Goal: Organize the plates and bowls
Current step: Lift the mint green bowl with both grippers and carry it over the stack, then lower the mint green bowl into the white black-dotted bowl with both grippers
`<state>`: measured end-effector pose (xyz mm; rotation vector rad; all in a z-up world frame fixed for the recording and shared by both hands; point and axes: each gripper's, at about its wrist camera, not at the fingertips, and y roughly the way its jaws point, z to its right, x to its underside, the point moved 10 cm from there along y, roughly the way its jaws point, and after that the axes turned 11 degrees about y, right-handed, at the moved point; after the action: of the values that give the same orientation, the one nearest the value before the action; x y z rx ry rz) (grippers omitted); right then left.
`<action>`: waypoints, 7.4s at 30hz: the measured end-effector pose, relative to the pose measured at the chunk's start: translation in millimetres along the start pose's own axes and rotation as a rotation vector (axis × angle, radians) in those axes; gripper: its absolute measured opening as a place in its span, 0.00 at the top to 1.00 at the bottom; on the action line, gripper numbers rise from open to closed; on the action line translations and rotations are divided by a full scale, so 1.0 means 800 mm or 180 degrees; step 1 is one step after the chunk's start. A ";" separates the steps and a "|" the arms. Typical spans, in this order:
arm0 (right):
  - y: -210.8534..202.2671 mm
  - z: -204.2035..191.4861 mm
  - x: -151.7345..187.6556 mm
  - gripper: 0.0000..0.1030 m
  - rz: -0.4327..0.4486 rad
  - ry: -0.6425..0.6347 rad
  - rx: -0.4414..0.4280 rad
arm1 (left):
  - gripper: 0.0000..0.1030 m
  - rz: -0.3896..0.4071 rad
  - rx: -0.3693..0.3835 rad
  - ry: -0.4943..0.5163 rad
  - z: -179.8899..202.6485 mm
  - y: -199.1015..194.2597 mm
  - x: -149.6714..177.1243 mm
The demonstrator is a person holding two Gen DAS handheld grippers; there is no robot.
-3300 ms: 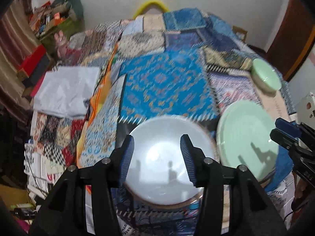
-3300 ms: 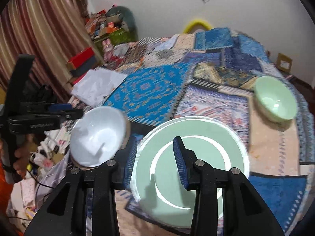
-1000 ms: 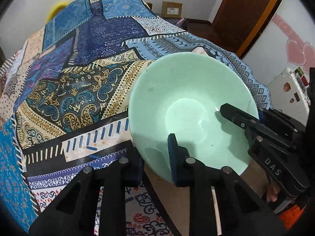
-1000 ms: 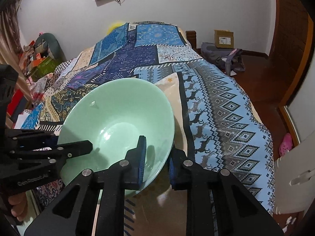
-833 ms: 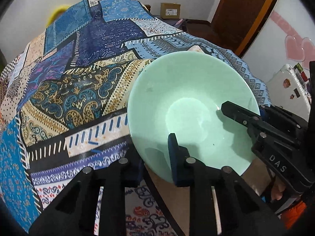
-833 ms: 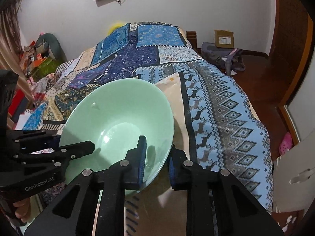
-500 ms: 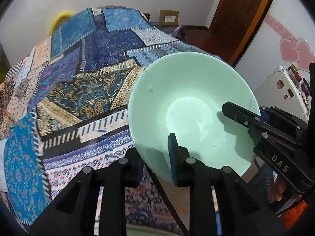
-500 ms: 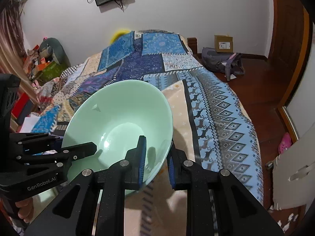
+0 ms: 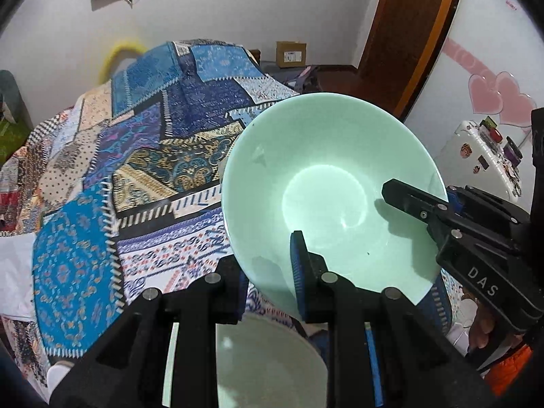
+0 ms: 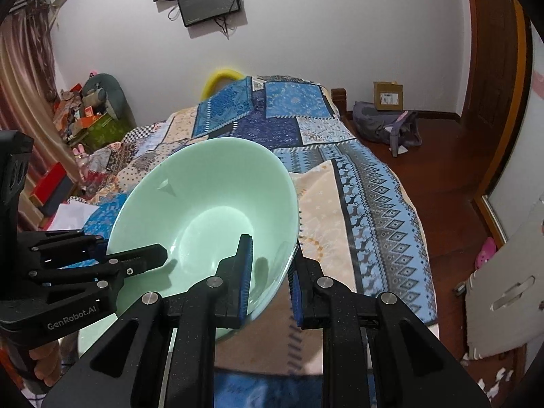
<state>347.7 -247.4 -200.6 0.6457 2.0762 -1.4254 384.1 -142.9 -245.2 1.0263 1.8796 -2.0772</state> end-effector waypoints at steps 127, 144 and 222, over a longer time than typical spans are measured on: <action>0.058 -0.297 0.238 0.64 -0.1000 -0.0429 -0.1078 | 0.69 -0.0540 -0.0887 -0.1082 -0.249 -0.147 0.359; 0.077 -0.307 0.257 0.64 -0.1170 -0.0520 -0.1039 | 0.52 -0.0565 -0.0774 -0.1195 -0.264 -0.152 0.402; -0.018 -0.207 0.168 0.69 -0.0378 -0.0278 -0.0623 | 0.60 0.0108 -0.0372 -0.0766 -0.118 -0.166 0.240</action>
<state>212.0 -84.8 -230.5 0.3809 2.1805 -1.2678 203.3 32.6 -244.4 0.7396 1.8244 -1.9470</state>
